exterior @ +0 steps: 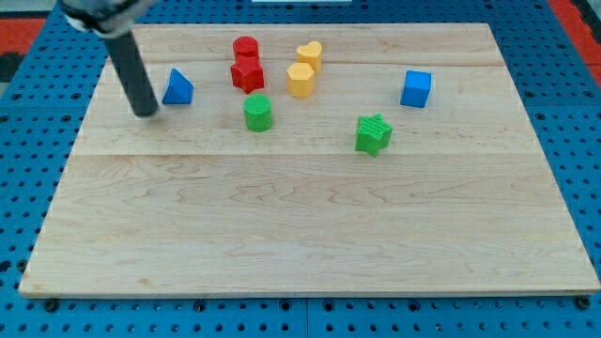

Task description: Move the blue triangle and green circle in a horizontal line

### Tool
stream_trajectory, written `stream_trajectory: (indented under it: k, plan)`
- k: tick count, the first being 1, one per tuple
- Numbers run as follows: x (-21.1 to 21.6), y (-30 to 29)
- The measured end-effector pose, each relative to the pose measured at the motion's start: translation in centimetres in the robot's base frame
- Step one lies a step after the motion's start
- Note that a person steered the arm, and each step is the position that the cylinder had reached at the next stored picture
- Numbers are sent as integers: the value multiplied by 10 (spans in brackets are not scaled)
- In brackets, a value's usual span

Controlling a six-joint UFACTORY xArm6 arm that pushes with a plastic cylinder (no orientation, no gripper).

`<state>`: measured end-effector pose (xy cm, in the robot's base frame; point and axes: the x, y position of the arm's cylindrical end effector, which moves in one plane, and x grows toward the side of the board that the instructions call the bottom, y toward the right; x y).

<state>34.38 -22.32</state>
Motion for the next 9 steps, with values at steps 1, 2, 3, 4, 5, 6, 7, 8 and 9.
stream_trajectory:
  k: [1,2,3,4,5,6,7,8,9]
  plan:
    - [-49,22]
    - [-27,60]
    - [16,45]
    - [13,79]
    - [13,133]
    - [13,148]
    - [3,169]
    - [25,179]
    - [38,162]
